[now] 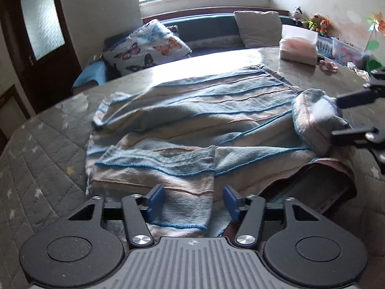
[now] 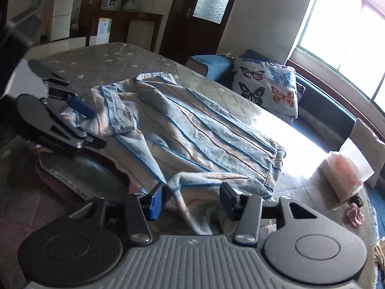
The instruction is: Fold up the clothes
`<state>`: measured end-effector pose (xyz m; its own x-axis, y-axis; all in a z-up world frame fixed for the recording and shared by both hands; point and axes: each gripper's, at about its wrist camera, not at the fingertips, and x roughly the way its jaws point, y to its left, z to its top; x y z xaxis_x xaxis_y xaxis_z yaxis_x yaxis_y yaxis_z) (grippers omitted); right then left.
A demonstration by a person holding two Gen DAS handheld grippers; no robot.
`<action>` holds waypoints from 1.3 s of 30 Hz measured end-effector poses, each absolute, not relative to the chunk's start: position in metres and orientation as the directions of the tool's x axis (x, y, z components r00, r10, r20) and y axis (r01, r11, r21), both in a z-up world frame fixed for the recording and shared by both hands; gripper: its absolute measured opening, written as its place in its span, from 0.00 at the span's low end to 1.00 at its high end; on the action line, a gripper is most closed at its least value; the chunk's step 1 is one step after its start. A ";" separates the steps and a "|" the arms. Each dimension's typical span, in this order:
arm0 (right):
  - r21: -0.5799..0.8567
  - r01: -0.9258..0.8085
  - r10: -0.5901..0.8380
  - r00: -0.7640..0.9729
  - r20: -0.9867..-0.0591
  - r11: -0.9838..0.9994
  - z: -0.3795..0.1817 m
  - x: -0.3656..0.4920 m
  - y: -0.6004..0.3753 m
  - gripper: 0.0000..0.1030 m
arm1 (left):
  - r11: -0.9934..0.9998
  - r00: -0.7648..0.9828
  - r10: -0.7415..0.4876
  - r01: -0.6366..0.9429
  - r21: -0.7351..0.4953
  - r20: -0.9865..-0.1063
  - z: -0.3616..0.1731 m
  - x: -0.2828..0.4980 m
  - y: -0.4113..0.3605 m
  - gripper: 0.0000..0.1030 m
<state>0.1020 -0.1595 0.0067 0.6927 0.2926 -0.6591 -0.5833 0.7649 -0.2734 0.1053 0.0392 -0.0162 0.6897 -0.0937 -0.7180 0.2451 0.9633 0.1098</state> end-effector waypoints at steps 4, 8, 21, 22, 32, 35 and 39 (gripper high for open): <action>-0.284 -0.570 0.273 0.698 -0.662 0.771 -0.001 0.103 -0.159 0.44 | 0.974 0.674 -0.094 0.216 0.074 -0.733 -0.021 0.108 0.047 0.15; -0.202 -0.526 0.290 0.704 -0.648 0.826 0.003 0.108 -0.169 0.10 | 0.985 0.694 -0.092 0.169 0.037 -0.714 -0.013 0.100 0.060 0.04; 0.297 -0.003 0.185 0.788 -0.587 0.955 0.011 0.089 -0.321 0.03 | 0.954 0.786 0.016 -0.197 -0.226 -0.619 0.024 0.024 0.188 0.03; 0.311 0.031 0.172 0.780 -0.601 0.950 0.004 0.085 -0.329 0.03 | 0.944 0.782 0.026 -0.224 -0.242 -0.623 0.023 0.019 0.198 0.03; 0.128 0.032 0.066 0.722 -0.689 0.991 -0.031 0.057 -0.322 0.31 | 0.906 0.713 0.035 -0.318 -0.279 -0.700 -0.004 -0.010 0.235 0.03; 0.024 -0.038 0.044 0.732 -0.680 0.999 -0.029 0.054 -0.305 0.48 | 0.904 0.712 0.034 -0.321 -0.281 -0.701 -0.006 -0.012 0.236 0.03; -0.024 -0.077 0.042 0.753 -0.656 0.997 -0.026 0.060 -0.292 0.58 | 0.904 0.710 0.039 -0.325 -0.278 -0.703 -0.007 -0.012 0.234 0.03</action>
